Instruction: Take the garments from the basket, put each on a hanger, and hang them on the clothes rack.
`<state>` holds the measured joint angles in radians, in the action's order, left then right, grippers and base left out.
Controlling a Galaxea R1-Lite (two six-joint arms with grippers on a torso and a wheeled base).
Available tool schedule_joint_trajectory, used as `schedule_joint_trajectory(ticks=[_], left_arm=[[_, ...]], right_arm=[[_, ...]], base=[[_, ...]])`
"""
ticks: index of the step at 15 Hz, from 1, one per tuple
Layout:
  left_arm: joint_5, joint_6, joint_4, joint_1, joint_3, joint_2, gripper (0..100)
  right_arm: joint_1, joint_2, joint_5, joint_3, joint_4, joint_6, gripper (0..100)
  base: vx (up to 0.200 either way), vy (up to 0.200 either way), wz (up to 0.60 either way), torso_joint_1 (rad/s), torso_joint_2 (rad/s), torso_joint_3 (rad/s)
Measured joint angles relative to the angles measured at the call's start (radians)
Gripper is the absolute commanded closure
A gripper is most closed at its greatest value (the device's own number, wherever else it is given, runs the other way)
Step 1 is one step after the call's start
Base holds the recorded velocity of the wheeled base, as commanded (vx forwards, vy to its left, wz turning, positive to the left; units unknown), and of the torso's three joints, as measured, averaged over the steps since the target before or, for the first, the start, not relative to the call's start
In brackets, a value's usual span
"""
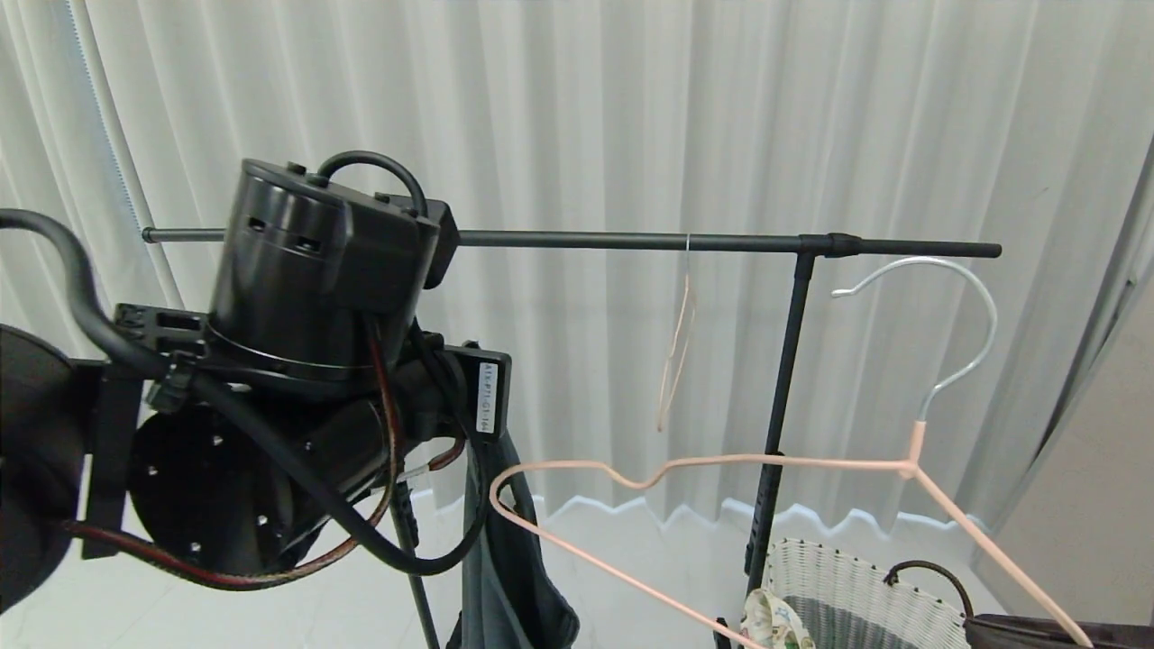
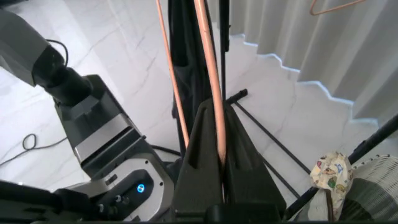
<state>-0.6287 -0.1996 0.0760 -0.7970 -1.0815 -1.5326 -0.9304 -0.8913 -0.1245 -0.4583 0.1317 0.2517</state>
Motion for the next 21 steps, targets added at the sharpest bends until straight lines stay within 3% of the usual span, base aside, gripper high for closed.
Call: schedule_joint_trajectory(ticks=[6, 10, 15, 21], left_arm=[[-0.023, -0.013, 0.000, -0.008, -0.012, -0.037, 100], [-0.024, -0.015, 0.000, -0.008, -0.016, -0.041, 100], [-0.105, -0.054, -0.001, -0.008, -0.044, -0.074, 100], [-0.112, -0.060, 0.000, -0.010, -0.074, -0.106, 100]], right_arm=[[0.007, -0.129, 0.048, 0.002, 0.130, 0.021, 100], [0.009, -0.217, 0.123, 0.001, 0.242, 0.027, 100], [0.007, -0.329, 0.162, -0.007, 0.381, 0.023, 100], [-0.032, -0.396, 0.184, -0.019, 0.401, 0.022, 100]], base=[[0.000, 0.000, 0.00, 0.000, 0.00, 0.000], [0.000, 0.000, 0.00, 0.000, 0.00, 0.000], [0.000, 0.000, 0.00, 0.000, 0.00, 0.000], [0.000, 0.000, 0.00, 0.000, 0.00, 0.000]])
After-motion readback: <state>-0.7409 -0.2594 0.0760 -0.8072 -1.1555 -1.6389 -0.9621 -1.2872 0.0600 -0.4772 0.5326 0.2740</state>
